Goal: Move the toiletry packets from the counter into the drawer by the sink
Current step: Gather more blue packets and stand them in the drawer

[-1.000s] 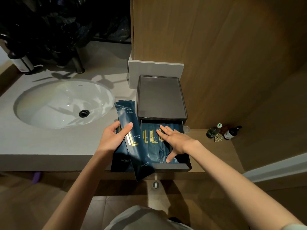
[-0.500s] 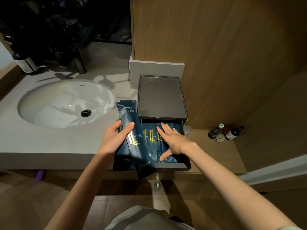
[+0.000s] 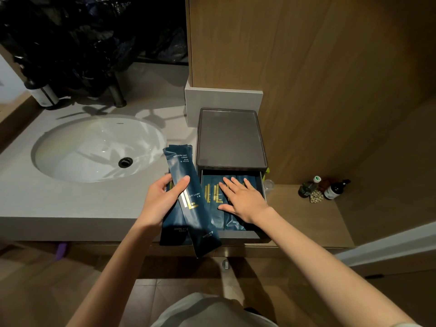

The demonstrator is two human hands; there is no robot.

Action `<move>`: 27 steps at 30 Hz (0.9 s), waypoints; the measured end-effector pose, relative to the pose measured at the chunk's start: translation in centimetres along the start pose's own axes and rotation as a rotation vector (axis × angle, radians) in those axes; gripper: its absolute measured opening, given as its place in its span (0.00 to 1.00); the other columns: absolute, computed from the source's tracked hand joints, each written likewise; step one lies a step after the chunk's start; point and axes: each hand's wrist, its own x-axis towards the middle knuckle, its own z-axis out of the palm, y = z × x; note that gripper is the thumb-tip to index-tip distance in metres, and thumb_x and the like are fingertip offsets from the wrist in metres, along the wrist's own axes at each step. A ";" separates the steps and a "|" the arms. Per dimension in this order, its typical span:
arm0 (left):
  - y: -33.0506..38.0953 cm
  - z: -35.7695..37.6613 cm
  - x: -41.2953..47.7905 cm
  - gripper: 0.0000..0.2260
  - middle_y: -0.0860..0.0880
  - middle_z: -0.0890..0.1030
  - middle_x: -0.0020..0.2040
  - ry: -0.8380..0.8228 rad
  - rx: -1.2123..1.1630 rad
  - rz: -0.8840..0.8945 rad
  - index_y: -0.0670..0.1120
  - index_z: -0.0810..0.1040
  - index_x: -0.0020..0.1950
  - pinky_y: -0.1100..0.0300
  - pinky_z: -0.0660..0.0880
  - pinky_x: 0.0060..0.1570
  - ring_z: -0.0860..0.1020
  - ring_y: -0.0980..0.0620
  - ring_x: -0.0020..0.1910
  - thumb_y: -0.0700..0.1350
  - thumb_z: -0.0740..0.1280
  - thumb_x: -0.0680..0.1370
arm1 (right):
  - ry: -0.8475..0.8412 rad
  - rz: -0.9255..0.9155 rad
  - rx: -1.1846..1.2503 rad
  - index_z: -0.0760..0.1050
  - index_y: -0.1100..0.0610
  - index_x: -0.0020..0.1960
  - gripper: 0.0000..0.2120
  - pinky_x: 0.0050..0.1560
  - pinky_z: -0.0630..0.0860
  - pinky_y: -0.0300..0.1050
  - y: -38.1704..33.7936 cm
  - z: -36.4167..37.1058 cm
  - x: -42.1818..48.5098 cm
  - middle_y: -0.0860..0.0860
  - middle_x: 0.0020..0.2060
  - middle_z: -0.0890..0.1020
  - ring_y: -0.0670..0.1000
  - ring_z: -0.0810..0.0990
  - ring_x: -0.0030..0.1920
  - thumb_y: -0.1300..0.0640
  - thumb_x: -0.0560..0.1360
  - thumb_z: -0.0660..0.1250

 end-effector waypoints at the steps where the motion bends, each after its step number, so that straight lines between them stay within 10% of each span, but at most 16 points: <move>1: 0.0 0.0 0.0 0.09 0.50 0.85 0.50 0.000 0.004 0.001 0.48 0.81 0.56 0.51 0.77 0.56 0.82 0.48 0.52 0.47 0.69 0.76 | 0.009 0.022 -0.018 0.43 0.55 0.79 0.36 0.77 0.44 0.53 -0.1 0.2 0.1 0.52 0.79 0.47 0.52 0.46 0.78 0.36 0.79 0.47; 13: -0.2 0.3 -0.1 0.09 0.50 0.85 0.51 -0.036 -0.003 0.005 0.48 0.81 0.55 0.51 0.77 0.57 0.82 0.49 0.53 0.46 0.68 0.77 | -0.014 0.183 0.039 0.42 0.58 0.78 0.33 0.77 0.43 0.52 -2.0 0.5 0.7 0.55 0.78 0.45 0.54 0.45 0.78 0.39 0.81 0.43; 18: -0.1 0.4 0.1 0.09 0.49 0.85 0.51 -0.037 -0.009 0.012 0.48 0.81 0.55 0.50 0.77 0.58 0.82 0.48 0.54 0.47 0.69 0.76 | 0.094 0.132 0.415 0.54 0.57 0.78 0.26 0.76 0.52 0.51 -1.5 -1.5 -0.9 0.54 0.78 0.56 0.54 0.55 0.77 0.49 0.83 0.50; 22: 0.2 0.7 0.1 0.09 0.48 0.85 0.50 -0.047 -0.038 0.001 0.47 0.81 0.55 0.58 0.79 0.48 0.83 0.49 0.50 0.46 0.68 0.77 | 0.403 0.165 0.819 0.75 0.51 0.65 0.15 0.55 0.74 0.42 -2.4 -3.6 -3.9 0.48 0.58 0.81 0.45 0.78 0.53 0.51 0.81 0.58; 27: 0.6 1.8 -0.1 0.08 0.51 0.85 0.50 -0.074 -0.039 0.035 0.48 0.81 0.55 0.68 0.77 0.42 0.83 0.56 0.47 0.47 0.68 0.77 | 0.367 0.179 1.147 0.81 0.50 0.50 0.09 0.50 0.76 0.39 -4.0 -5.0 -6.2 0.45 0.43 0.84 0.45 0.81 0.46 0.49 0.76 0.66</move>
